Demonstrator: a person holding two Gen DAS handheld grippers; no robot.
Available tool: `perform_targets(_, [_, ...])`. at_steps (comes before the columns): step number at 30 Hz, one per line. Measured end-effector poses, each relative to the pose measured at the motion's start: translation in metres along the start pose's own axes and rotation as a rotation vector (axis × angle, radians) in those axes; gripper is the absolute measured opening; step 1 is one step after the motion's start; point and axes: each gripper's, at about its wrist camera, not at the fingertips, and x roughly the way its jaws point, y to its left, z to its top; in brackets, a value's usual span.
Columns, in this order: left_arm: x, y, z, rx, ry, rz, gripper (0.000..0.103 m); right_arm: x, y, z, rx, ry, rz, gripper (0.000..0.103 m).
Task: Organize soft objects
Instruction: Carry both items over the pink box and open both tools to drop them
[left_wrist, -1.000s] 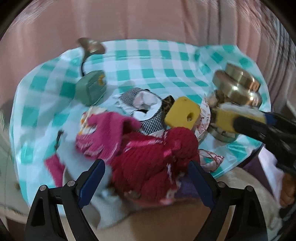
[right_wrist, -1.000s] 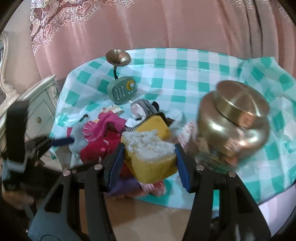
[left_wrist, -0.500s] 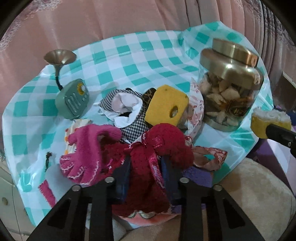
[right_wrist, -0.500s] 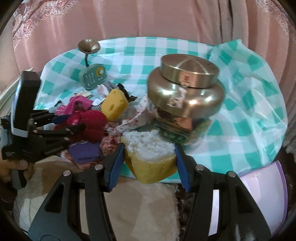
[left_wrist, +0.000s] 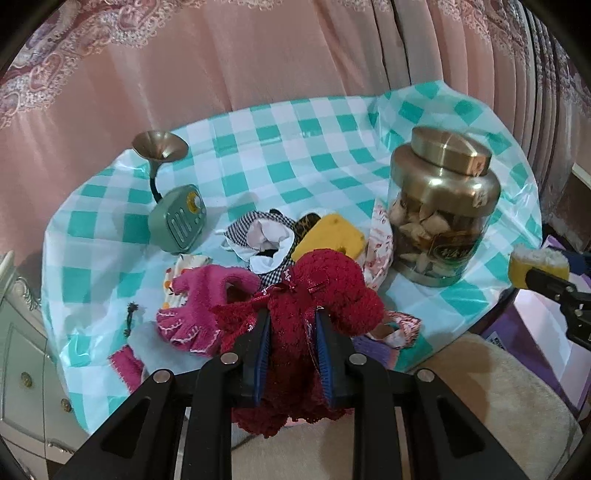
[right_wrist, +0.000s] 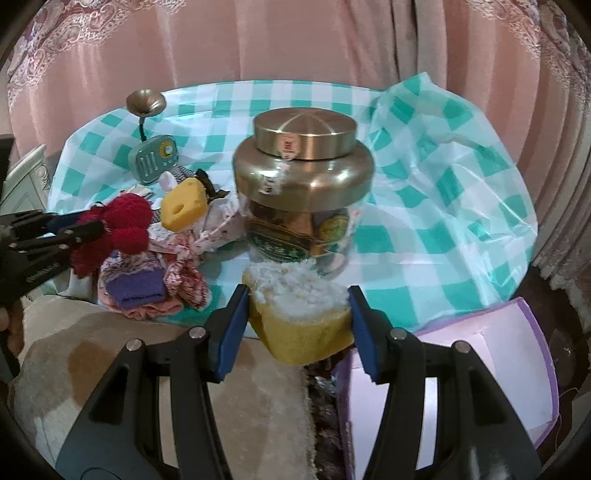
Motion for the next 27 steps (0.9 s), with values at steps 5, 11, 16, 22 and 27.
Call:
perform_targets(5, [-0.017,-0.006,0.004,-0.008,-0.020,0.025,0.024,-0.009,-0.010,-0.001,0.023,-0.017,0.006,0.057])
perform_targets(11, [-0.038,-0.025,0.011,-0.009,-0.053,-0.001,0.024,-0.018,-0.024,-0.003,0.075,-0.008,0.075,0.057])
perform_targets(16, [-0.046,-0.049,0.013,0.009,-0.053,-0.038,0.024,-0.027,-0.038,-0.010,0.102,-0.007,0.068,0.057])
perform_targets(22, [-0.050,-0.079,0.016,0.037,-0.046,-0.083,0.024,-0.034,-0.059,-0.018,0.136,-0.006,0.055,0.057])
perform_targets(27, [-0.052,-0.105,0.020,0.052,-0.030,-0.116,0.024,-0.042,-0.079,-0.026,0.168,-0.009,0.037,0.057])
